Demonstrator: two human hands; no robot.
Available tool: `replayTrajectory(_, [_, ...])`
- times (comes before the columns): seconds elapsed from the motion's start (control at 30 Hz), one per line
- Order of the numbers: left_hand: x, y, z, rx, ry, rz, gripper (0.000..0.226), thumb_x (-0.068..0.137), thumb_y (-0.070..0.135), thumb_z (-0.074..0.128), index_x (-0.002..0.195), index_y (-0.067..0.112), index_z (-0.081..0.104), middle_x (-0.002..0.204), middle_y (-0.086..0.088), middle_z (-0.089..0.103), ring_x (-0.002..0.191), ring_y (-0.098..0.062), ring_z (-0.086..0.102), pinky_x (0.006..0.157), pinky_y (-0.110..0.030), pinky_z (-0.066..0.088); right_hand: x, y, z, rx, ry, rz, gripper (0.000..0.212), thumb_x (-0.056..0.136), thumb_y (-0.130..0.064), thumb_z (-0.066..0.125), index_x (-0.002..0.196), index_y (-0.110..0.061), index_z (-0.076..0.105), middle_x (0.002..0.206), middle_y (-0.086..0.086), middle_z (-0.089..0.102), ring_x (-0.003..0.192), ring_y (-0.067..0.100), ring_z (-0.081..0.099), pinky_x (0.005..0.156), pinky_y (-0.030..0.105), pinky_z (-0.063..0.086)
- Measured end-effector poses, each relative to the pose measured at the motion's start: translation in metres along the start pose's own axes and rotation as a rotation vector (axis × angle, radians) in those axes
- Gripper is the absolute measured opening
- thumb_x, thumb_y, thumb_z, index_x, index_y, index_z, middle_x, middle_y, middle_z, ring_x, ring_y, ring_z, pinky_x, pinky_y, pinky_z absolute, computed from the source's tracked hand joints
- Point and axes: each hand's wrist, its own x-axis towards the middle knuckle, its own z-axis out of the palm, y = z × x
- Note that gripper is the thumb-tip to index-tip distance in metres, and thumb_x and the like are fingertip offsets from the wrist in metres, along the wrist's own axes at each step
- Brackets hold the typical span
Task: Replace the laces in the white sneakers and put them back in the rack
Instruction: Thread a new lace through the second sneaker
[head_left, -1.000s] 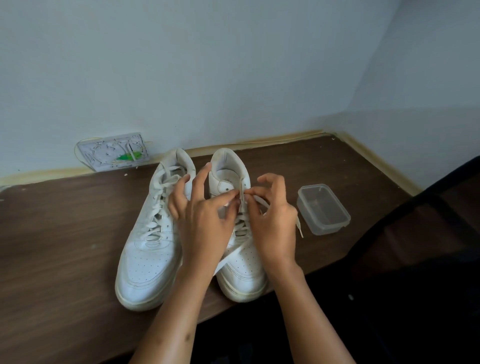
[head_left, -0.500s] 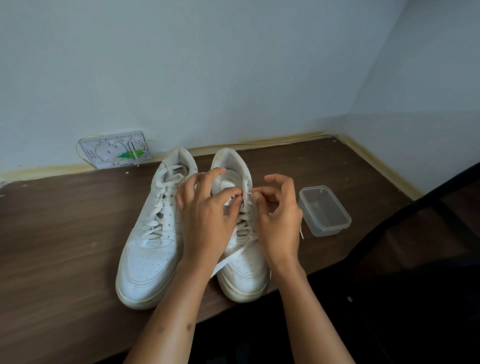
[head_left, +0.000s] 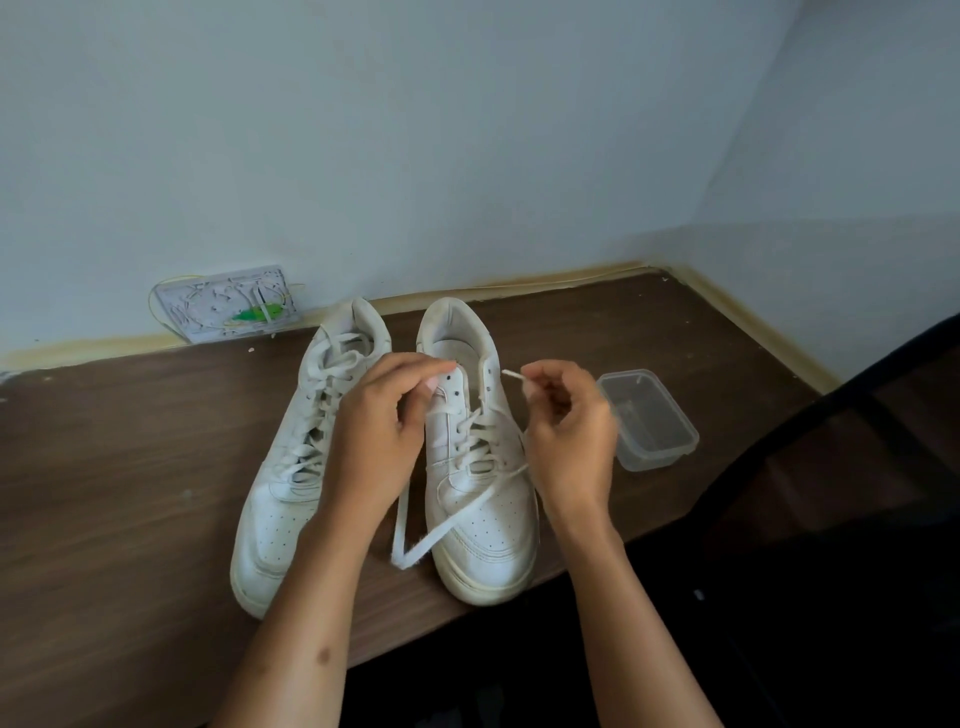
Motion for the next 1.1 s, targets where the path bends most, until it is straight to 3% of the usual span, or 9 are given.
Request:
replayTrajectory(0.1, [0.0, -0.002, -0.002, 0.022, -0.029, 0.032, 0.024, 0.094, 0.002, 0.059, 0.107, 0.016, 0.074, 0.106, 0.006, 0.066, 0.104, 0.002, 0.058, 0.088, -0.004, 0.039, 0.006, 0.0, -0.008, 0.079, 0.142, 0.07, 0.017, 0.097, -0.009, 0.057, 0.105, -0.019, 0.068, 0.098, -0.003, 0.065, 0.084, -0.002, 0.06, 0.07, 0.016, 0.05])
replayTrajectory(0.2, [0.0, -0.002, -0.005, 0.014, -0.06, 0.023, 0.021, 0.093, 0.004, 0.061, 0.104, 0.016, 0.075, 0.102, 0.007, 0.065, 0.101, 0.0, 0.06, 0.087, -0.006, 0.041, 0.013, 0.003, -0.015, 0.128, 0.241, 0.157, 0.018, 0.099, -0.012, 0.055, 0.106, -0.022, 0.068, 0.098, 0.0, 0.065, 0.083, 0.001, 0.06, 0.07, 0.019, 0.051])
replayTrajectory(0.3, [0.0, 0.0, -0.009, -0.006, -0.134, -0.01, 0.018, 0.089, 0.015, 0.068, 0.106, 0.019, 0.074, 0.093, 0.011, 0.065, 0.09, -0.004, 0.063, 0.082, -0.009, 0.045, 0.015, 0.005, -0.019, 0.19, 0.266, 0.245, 0.016, 0.098, -0.015, 0.056, 0.102, -0.025, 0.068, 0.098, 0.0, 0.065, 0.079, -0.003, 0.06, 0.066, 0.014, 0.05])
replayTrajectory(0.37, [-0.001, 0.0, -0.011, -0.01, -0.204, -0.03, 0.023, 0.084, 0.02, 0.075, 0.107, 0.022, 0.073, 0.087, 0.011, 0.063, 0.085, -0.008, 0.063, 0.08, -0.011, 0.046, 0.015, 0.004, -0.019, 0.193, 0.261, 0.262, 0.014, 0.096, -0.017, 0.059, 0.097, -0.028, 0.068, 0.098, -0.003, 0.065, 0.089, 0.004, 0.062, 0.075, 0.019, 0.051])
replayTrajectory(0.43, [-0.001, 0.0, -0.013, -0.026, -0.257, -0.053, 0.029, 0.08, 0.019, 0.078, 0.108, 0.025, 0.073, 0.088, 0.009, 0.064, 0.083, -0.009, 0.064, 0.079, -0.013, 0.048, 0.015, 0.003, -0.019, 0.188, 0.25, 0.251, 0.013, 0.096, -0.018, 0.06, 0.095, -0.029, 0.068, 0.096, -0.006, 0.066, 0.093, 0.006, 0.062, 0.079, 0.023, 0.05])
replayTrajectory(0.67, [0.0, 0.006, -0.019, -0.186, -0.195, -0.204, 0.031, 0.084, 0.009, 0.073, 0.109, 0.027, 0.071, 0.092, 0.009, 0.071, 0.081, -0.006, 0.069, 0.078, -0.014, 0.051, 0.012, 0.002, -0.018, 0.2, 0.203, 0.217, 0.01, 0.094, -0.017, 0.063, 0.096, -0.022, 0.071, 0.093, -0.013, 0.068, 0.084, -0.01, 0.057, 0.074, 0.009, 0.045])
replayTrajectory(0.8, [-0.001, 0.008, -0.018, -0.166, -0.169, -0.177, 0.026, 0.085, 0.012, 0.073, 0.106, 0.027, 0.073, 0.092, 0.01, 0.069, 0.085, -0.003, 0.067, 0.079, -0.009, 0.048, 0.011, 0.001, -0.017, 0.2, 0.051, 0.205, 0.009, 0.09, -0.014, 0.068, 0.09, -0.022, 0.072, 0.081, -0.008, 0.067, 0.068, -0.004, 0.056, 0.064, 0.013, 0.047])
replayTrajectory(0.97, [-0.001, 0.007, -0.008, -0.07, -0.109, -0.085, 0.016, 0.088, 0.012, 0.071, 0.1, 0.022, 0.075, 0.095, 0.013, 0.063, 0.087, -0.004, 0.063, 0.08, -0.007, 0.044, 0.007, 0.004, -0.01, 0.054, -0.093, 0.095, 0.01, 0.089, -0.016, 0.07, 0.091, -0.026, 0.073, 0.09, -0.002, 0.069, 0.084, 0.009, 0.064, 0.076, 0.026, 0.053])
replayTrajectory(1.1, [-0.001, 0.004, -0.003, -0.024, -0.089, -0.059, 0.016, 0.088, 0.012, 0.07, 0.099, 0.022, 0.076, 0.098, 0.011, 0.059, 0.092, -0.002, 0.059, 0.084, -0.007, 0.041, 0.006, -0.002, -0.009, 0.202, -0.159, 0.167, 0.008, 0.083, -0.011, 0.075, 0.083, -0.019, 0.074, 0.078, -0.003, 0.072, 0.075, 0.011, 0.067, 0.07, 0.024, 0.054])
